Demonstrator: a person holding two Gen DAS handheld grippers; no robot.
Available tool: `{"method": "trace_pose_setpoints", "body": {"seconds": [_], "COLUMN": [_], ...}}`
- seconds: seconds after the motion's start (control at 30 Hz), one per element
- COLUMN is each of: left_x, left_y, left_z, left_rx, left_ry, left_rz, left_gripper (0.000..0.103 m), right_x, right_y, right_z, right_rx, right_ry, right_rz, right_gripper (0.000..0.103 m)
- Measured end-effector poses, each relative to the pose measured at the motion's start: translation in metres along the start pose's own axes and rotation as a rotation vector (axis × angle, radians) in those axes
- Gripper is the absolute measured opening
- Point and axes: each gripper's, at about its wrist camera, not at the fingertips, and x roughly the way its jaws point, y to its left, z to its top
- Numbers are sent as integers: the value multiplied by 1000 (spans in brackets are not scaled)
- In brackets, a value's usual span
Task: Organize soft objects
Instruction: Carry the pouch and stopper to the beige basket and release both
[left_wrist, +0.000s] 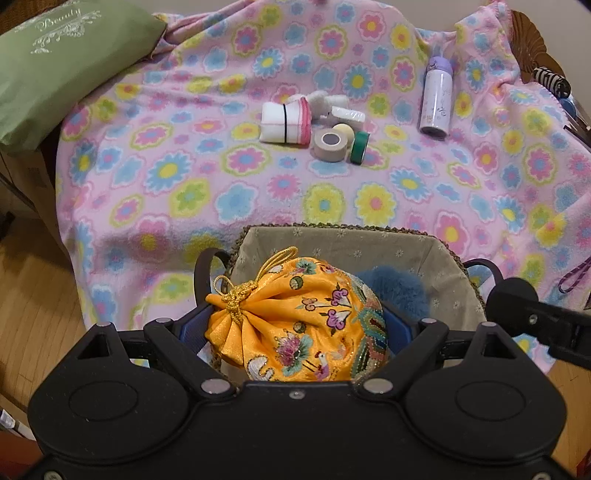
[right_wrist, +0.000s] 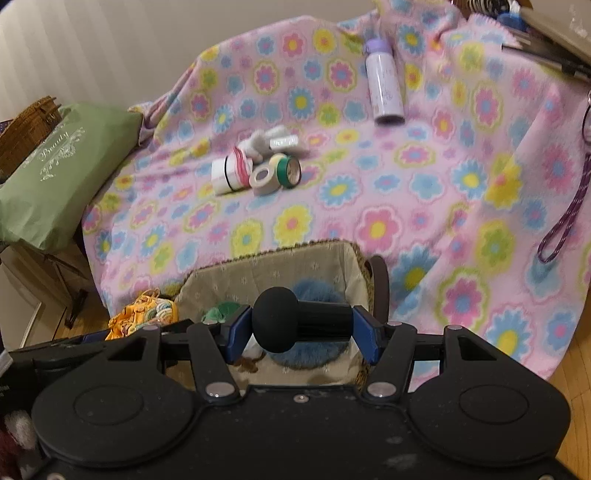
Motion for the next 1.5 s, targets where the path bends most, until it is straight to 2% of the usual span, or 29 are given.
{"method": "trace_pose_setpoints", "body": {"seconds": [0.23,0.4,0.53,0.77,0.9,1.1,1.5], "left_x": [9,7,8,9,7,-5,0], "left_y": [5,4,5,4,1,-8,-3], "left_z": [-1,-1,0,1,1,2,2], "left_rx": [-30,-26,-30,-25,-12,47,17], "left_ry": [54,49,55,56,45,-32,-8], "left_rz": [-11,-13,-15,-24,-42,-29,-8], "left_gripper": [87,88,88,89,90,97,97], "right_x": [5,4,2,3,2,2,1], "right_y": [-2,2,4,-2,-2,-3,-4], "right_z": [0,2,3,3,2,1,2], "right_rx": [17,-7,-20,-12,-9,-5,-3], "right_ry": [29,24,12,16,17,16,19], "right_rz": [-3,-3,-2,1,3,6,6], "right_gripper": [59,59,66,67,67,68,70]}}
